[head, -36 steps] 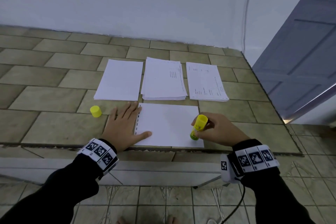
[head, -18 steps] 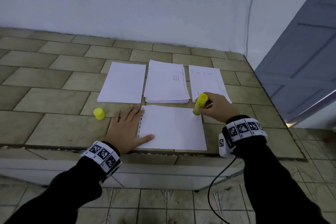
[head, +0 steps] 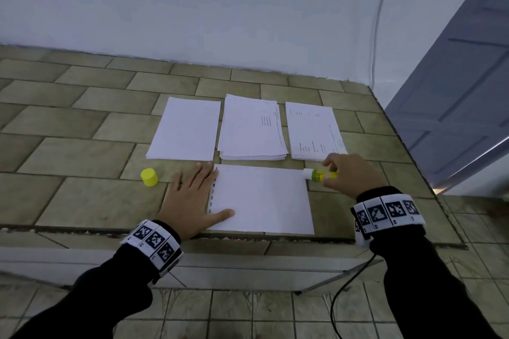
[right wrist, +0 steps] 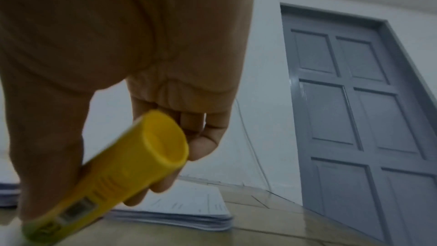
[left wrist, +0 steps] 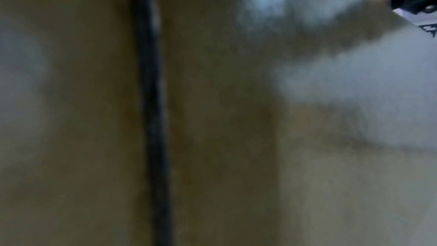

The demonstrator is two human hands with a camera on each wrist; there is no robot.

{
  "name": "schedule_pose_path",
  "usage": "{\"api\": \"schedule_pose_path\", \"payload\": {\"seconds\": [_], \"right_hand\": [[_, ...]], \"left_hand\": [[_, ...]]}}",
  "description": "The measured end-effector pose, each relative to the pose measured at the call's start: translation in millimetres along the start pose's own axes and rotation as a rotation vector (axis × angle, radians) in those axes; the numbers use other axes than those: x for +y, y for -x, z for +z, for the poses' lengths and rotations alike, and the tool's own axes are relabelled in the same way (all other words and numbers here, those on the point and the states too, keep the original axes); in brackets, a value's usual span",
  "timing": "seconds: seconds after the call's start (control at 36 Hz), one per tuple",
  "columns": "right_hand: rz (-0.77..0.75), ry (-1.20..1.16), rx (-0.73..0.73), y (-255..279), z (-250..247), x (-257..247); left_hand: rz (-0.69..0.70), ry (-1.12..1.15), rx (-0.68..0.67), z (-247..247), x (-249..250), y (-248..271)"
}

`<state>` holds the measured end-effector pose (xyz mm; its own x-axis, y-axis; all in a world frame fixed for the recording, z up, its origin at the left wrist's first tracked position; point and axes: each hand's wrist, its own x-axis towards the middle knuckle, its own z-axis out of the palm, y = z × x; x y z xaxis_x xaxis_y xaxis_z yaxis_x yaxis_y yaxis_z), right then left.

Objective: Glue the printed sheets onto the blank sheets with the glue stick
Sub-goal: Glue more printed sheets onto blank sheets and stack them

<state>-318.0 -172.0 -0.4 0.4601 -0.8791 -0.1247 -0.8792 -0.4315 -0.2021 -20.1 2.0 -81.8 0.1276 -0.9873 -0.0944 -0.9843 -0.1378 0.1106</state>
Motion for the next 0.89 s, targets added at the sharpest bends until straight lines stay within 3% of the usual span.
{"api": "schedule_pose_path", "payload": {"seconds": [0.17, 0.36, 0.61, 0.72, 0.89], "right_hand": [[0.047, 0.120, 0.060, 10, 6, 9], [0.307, -0.370, 0.255, 7, 0, 29], [0.449, -0.505, 0.267, -4, 10, 42], [0.515, -0.459, 0.213, -2, 9, 39], [0.532, -0.288, -0.109, 10, 22, 17]], "left_hand": [[0.009, -0.007, 0.021, 0, 0, 1], [0.028, 0.026, 0.051, 4, -2, 0], [0.035, 0.035, 0.047, 6, -4, -1], [0.041, 0.021, 0.044, 4, -2, -2], [0.048, 0.052, 0.043, 7, -5, -2]]}}
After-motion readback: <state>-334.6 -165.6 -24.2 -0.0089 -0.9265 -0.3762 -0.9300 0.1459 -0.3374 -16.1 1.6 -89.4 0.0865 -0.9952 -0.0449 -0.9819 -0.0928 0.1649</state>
